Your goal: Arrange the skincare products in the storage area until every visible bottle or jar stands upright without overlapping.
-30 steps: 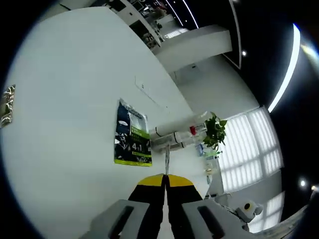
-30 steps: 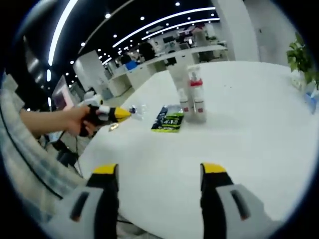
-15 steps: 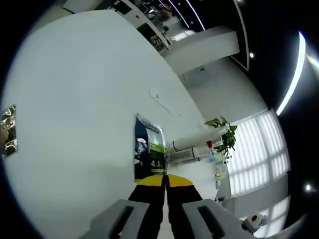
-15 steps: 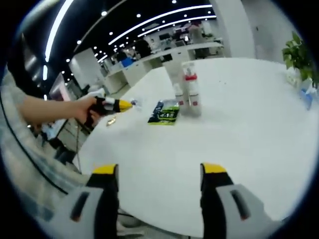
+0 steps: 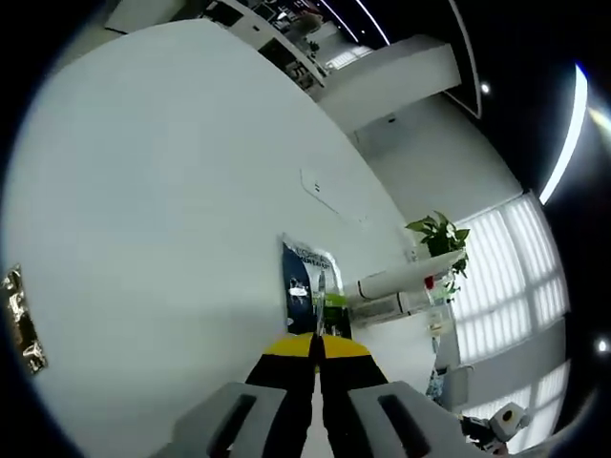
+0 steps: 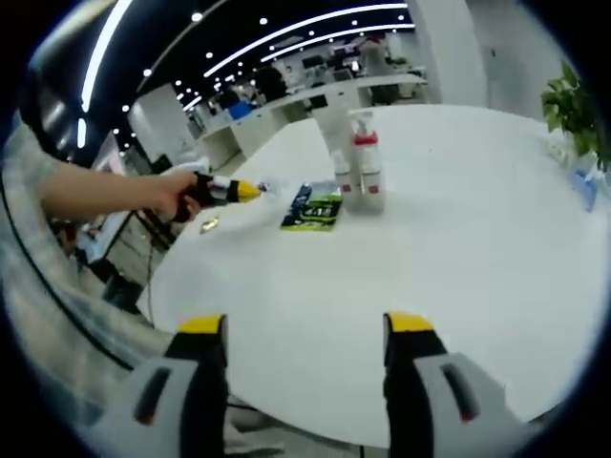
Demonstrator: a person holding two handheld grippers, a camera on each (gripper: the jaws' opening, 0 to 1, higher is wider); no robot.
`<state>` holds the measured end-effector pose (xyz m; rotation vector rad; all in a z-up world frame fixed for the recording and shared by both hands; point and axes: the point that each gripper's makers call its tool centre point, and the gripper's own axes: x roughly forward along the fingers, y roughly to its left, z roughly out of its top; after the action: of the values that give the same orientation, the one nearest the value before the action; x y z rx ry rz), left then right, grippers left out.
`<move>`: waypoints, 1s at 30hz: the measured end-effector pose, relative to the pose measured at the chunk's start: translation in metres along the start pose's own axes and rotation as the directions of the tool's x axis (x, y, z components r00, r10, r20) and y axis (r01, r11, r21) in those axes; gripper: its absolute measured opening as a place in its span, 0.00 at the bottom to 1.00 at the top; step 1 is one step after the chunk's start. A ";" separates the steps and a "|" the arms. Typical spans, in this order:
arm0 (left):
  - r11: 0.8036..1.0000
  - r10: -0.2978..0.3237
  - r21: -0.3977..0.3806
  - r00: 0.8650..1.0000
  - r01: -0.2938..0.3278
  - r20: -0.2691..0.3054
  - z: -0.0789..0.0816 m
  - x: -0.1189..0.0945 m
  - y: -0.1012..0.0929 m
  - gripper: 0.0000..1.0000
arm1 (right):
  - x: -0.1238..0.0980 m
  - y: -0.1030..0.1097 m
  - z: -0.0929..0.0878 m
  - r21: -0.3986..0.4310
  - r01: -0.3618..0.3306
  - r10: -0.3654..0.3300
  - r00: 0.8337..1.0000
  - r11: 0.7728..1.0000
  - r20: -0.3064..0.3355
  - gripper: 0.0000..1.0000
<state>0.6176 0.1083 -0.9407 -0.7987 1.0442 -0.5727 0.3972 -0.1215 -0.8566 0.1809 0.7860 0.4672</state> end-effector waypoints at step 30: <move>0.988 0.098 -0.122 0.994 -0.092 0.043 0.043 0.032 -0.007 0.01 | 0.018 -0.006 -0.004 0.046 0.011 -0.008 0.998 0.999 -0.070 0.64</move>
<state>0.6696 0.0929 -0.9404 -0.8594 1.0736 -0.4102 0.4072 -0.1190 -0.8730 0.2052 0.8659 0.4487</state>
